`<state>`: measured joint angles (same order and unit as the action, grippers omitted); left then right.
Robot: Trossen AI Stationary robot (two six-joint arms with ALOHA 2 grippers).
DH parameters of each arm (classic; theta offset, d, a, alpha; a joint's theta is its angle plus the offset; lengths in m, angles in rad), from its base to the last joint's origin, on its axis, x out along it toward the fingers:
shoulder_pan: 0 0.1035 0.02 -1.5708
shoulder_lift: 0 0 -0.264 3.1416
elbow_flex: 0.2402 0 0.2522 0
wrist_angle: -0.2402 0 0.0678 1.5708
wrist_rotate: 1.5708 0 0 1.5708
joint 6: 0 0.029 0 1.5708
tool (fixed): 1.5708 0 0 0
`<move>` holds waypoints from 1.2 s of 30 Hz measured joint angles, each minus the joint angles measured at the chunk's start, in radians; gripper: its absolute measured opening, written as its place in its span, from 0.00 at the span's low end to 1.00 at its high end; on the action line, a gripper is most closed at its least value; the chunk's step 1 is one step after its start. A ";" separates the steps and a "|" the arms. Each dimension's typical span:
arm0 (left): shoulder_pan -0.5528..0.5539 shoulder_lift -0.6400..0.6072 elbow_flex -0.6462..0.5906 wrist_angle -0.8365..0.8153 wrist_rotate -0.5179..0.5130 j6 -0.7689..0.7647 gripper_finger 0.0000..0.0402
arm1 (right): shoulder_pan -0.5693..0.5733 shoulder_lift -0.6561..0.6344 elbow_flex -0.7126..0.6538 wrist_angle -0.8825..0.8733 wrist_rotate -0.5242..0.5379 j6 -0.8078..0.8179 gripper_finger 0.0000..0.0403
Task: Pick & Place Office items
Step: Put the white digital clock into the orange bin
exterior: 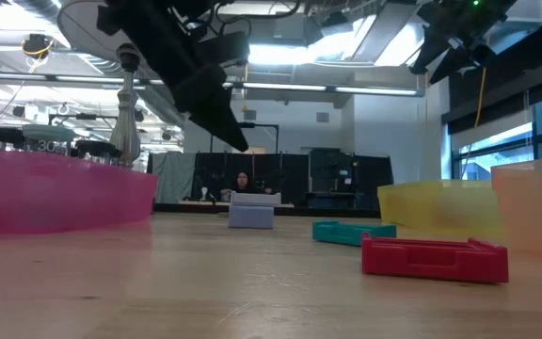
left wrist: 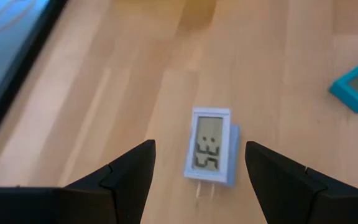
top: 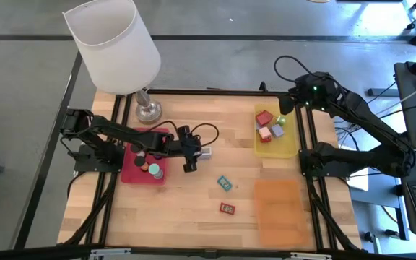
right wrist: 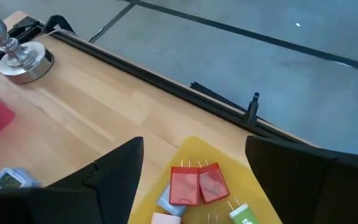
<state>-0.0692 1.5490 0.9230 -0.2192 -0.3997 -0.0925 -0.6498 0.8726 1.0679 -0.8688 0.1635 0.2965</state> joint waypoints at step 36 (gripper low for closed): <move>0.074 0.150 -0.001 0.253 0.316 0.115 0.61 | 0.000 0.001 0.000 -0.040 0.001 0.060 0.71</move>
<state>0.0044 1.6988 0.9221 0.0337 -0.0840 0.0228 -0.6498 0.8738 1.0679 -0.9085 0.1640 0.3561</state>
